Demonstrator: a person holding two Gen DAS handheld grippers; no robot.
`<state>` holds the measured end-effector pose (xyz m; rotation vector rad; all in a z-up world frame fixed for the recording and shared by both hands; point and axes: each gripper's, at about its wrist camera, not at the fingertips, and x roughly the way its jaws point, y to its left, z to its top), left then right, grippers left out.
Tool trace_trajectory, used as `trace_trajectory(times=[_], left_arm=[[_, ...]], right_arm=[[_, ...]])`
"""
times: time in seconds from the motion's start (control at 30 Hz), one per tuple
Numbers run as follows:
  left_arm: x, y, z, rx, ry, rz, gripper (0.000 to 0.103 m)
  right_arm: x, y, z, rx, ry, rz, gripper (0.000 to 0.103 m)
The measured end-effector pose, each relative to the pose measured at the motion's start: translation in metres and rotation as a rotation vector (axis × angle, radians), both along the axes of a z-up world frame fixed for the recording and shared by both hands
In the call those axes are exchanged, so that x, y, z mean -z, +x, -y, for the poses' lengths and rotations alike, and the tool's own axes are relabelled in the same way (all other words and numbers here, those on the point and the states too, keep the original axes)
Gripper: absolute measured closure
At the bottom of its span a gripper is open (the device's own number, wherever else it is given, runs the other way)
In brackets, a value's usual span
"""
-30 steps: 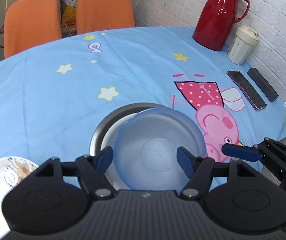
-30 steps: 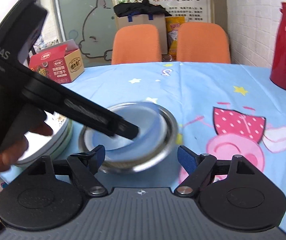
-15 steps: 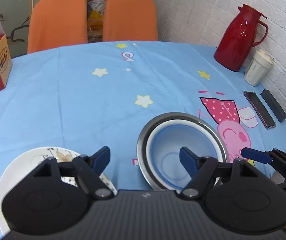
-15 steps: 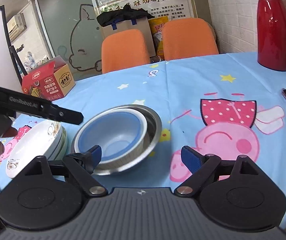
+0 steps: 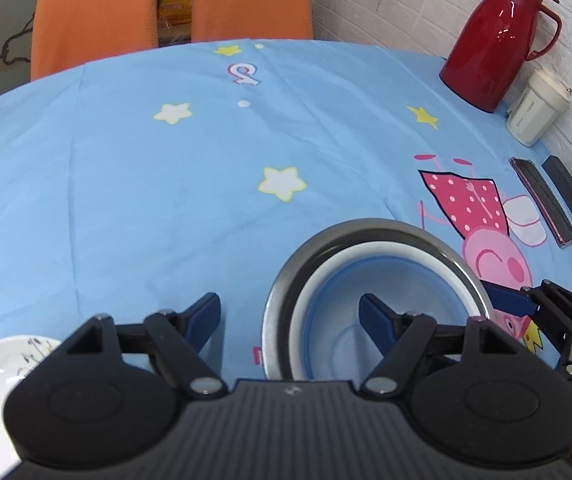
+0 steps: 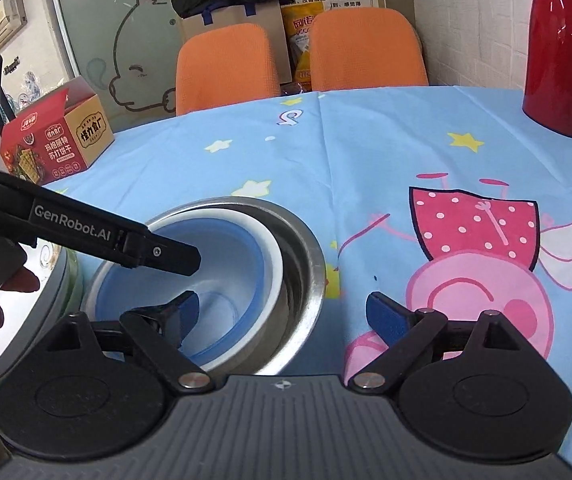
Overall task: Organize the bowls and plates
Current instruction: 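Grasp the nested bowls' steel rim with the left tool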
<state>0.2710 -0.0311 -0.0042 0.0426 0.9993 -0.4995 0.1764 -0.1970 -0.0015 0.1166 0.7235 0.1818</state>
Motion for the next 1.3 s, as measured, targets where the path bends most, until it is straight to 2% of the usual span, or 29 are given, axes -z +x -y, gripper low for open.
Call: trace_trajectory(times=[0.27, 0.53, 0.77, 0.9, 1.0, 1.07, 1.1, 1.13, 1.3], left_arm=[[0.003, 0.003, 0.012, 0.044, 0.022, 0.023, 0.027], [0.01, 0.006, 0.015, 0.07, 0.04, 0.013, 0.027], [0.012, -0.002, 0.011, 0.103, 0.073, 0.041, 0.027], [0.013, -0.005, 0.012, 0.085, 0.073, 0.05, 0.027], [0.013, -0.007, 0.016, 0.074, 0.076, 0.059, 0.031], [0.011, -0.008, 0.019, 0.085, 0.07, 0.042, 0.038], [0.01, -0.009, 0.021, 0.093, 0.063, 0.032, 0.05], [0.009, -0.009, 0.024, 0.092, 0.072, 0.028, 0.048], [-0.001, -0.005, 0.026, 0.053, 0.045, -0.006, 0.049]], right_arm=[[0.006, 0.007, -0.006, 0.008, -0.007, -0.022, 0.0], [0.011, 0.004, -0.015, 0.012, -0.044, 0.011, 0.0], [0.013, -0.001, -0.013, 0.051, -0.047, 0.026, 0.0], [0.01, -0.002, -0.013, 0.092, -0.028, 0.01, 0.0], [0.01, -0.006, -0.016, 0.074, -0.003, 0.033, 0.0], [0.009, -0.008, -0.018, 0.068, -0.02, 0.049, 0.0], [0.008, -0.008, -0.019, 0.06, -0.012, 0.046, 0.012], [0.007, -0.008, -0.021, 0.046, 0.002, 0.041, 0.018], [-0.001, -0.008, -0.022, 0.071, 0.021, 0.019, 0.018]])
